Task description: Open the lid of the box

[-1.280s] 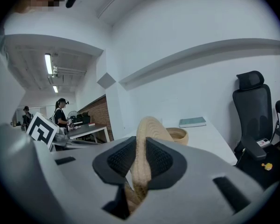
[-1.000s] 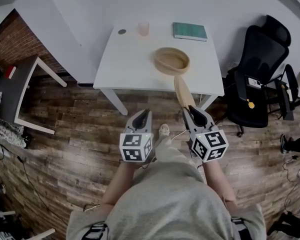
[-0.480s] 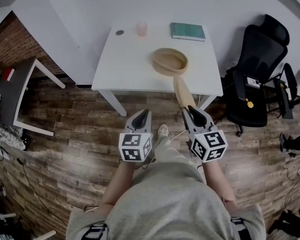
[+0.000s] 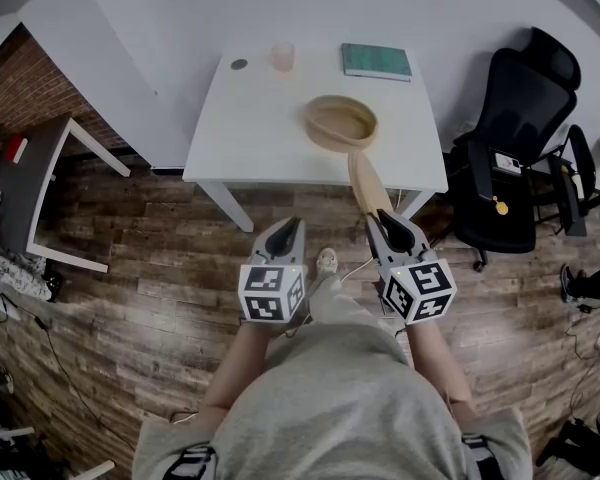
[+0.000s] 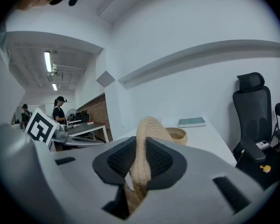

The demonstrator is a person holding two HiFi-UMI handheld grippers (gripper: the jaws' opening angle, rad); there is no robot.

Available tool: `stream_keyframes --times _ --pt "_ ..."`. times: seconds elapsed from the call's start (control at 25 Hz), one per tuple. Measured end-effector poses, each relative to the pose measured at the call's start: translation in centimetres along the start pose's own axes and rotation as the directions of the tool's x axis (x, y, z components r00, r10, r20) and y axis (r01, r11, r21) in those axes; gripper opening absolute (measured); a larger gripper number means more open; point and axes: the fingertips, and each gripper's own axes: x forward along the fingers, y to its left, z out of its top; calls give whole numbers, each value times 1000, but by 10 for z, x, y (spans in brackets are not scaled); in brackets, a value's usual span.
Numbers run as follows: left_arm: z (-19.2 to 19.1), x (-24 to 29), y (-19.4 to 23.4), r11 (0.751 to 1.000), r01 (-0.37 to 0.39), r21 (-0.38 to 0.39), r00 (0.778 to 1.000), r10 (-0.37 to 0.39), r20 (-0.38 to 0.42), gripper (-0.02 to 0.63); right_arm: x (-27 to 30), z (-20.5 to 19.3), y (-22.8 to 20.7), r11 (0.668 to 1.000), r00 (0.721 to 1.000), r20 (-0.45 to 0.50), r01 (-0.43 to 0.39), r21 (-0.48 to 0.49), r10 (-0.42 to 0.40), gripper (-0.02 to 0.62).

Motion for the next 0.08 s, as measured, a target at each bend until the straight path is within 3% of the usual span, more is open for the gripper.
stream_keyframes --times 0.08 --pt "1 1 1 1000 3 -1 1000 -3 1 26 2 0 0 1000 1000 1 1 -2 -1 67"
